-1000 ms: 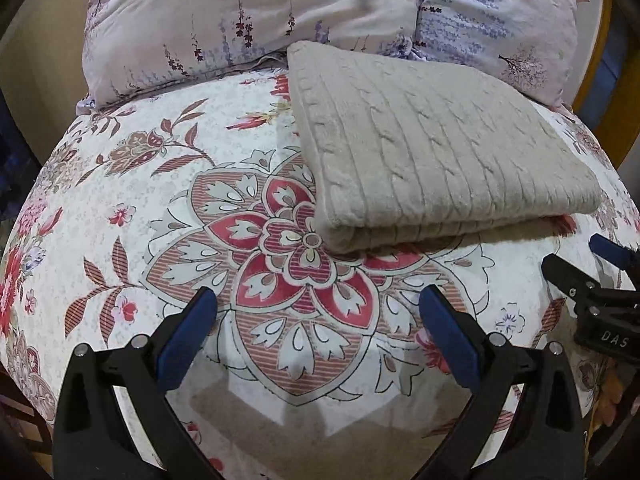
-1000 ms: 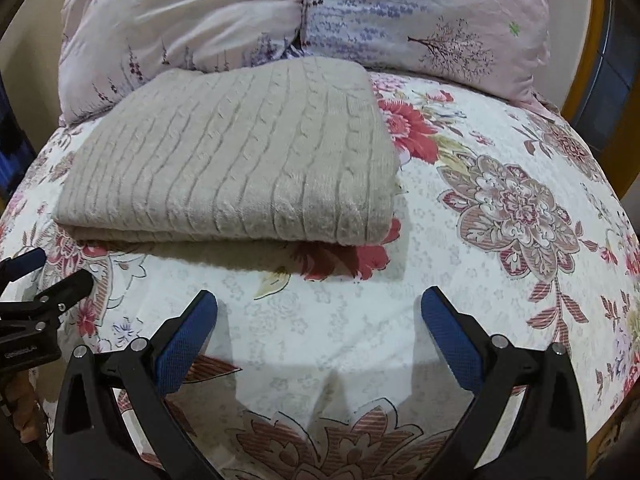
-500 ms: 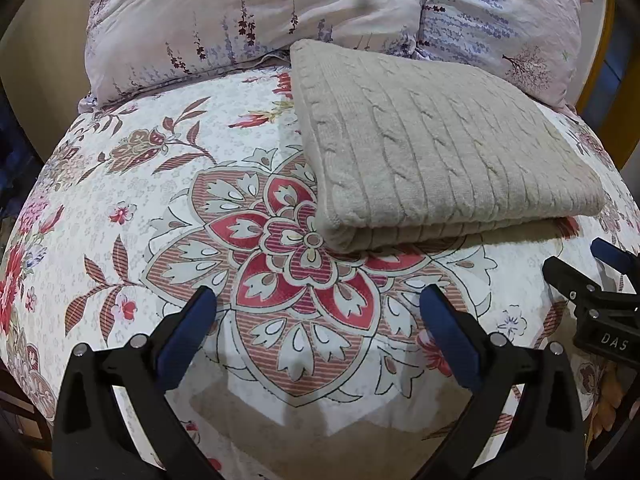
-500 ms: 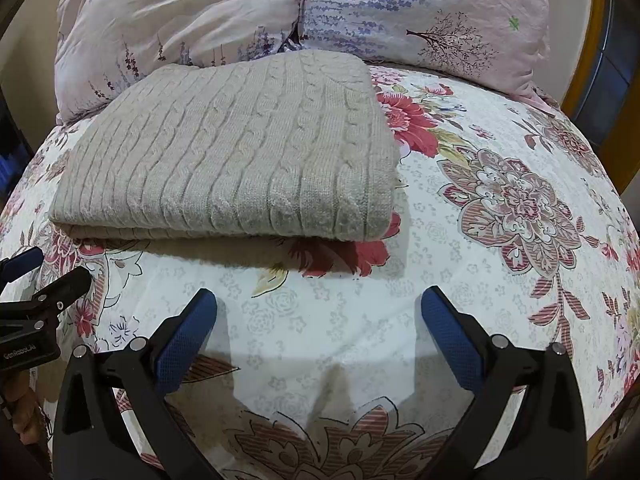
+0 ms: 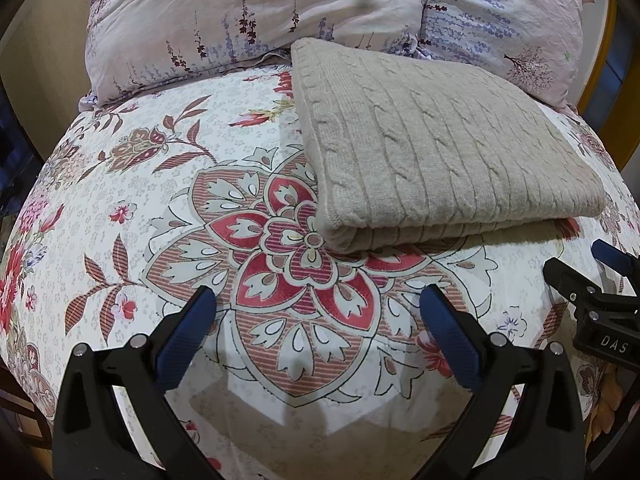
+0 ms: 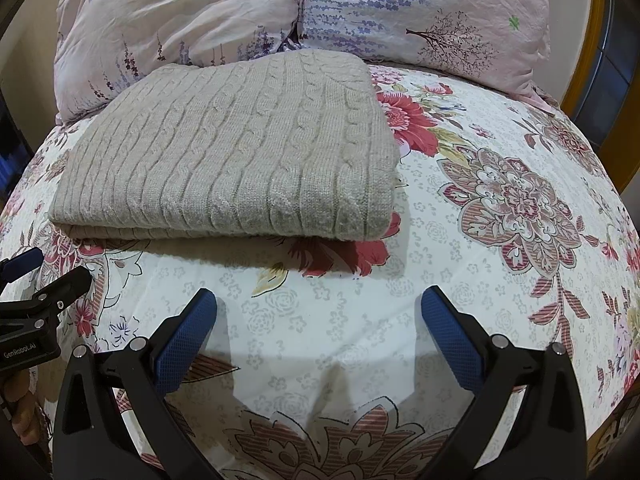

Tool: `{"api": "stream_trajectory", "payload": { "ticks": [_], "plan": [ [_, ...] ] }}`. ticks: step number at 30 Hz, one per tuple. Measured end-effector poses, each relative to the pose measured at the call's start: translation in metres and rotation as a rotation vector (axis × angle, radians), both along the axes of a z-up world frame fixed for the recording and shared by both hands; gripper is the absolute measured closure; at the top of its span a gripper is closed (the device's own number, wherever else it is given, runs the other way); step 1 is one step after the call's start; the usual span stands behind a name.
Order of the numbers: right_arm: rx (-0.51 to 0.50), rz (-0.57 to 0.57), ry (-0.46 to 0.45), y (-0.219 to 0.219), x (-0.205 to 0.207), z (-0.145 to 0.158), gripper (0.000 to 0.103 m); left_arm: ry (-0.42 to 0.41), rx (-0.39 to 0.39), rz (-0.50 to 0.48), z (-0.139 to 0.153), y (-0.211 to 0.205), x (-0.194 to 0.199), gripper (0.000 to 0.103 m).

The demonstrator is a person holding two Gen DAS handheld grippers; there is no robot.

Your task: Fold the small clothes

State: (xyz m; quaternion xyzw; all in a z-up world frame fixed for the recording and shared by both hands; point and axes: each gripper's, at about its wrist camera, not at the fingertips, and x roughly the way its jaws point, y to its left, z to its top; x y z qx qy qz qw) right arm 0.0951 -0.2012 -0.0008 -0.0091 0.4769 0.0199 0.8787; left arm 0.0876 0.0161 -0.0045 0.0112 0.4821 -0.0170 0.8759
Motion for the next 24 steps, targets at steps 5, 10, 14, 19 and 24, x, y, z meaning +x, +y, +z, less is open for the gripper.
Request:
{"api": "stream_trajectory", "payload": {
  "ticks": [5, 10, 14, 19, 24],
  "plan": [
    [0.000, 0.001, 0.000, -0.0002, 0.0003, -0.0002, 0.001, 0.001, 0.000, 0.000, 0.0000, 0.0002, 0.0002, 0.002],
    [0.000, 0.000, 0.001, -0.0005, 0.0003, -0.0004, 0.001, 0.000, 0.000, 0.000, -0.0002, 0.0001, -0.0001, 0.002],
    [0.000, 0.000, 0.003, -0.0013, -0.0001, -0.0008, 0.001, 0.000, 0.000, -0.001, -0.0002, 0.0003, 0.0001, 0.002],
    [0.000, -0.006, 0.005, -0.0012, -0.0004, -0.0010, 0.001, 0.001, 0.000, -0.001, 0.0000, 0.0003, 0.0003, 0.002],
    [0.000, -0.006, 0.006, -0.0017, -0.0014, -0.0009, 0.001, 0.001, 0.000, -0.001, 0.0000, 0.0002, 0.0003, 0.002]
  ]
}}
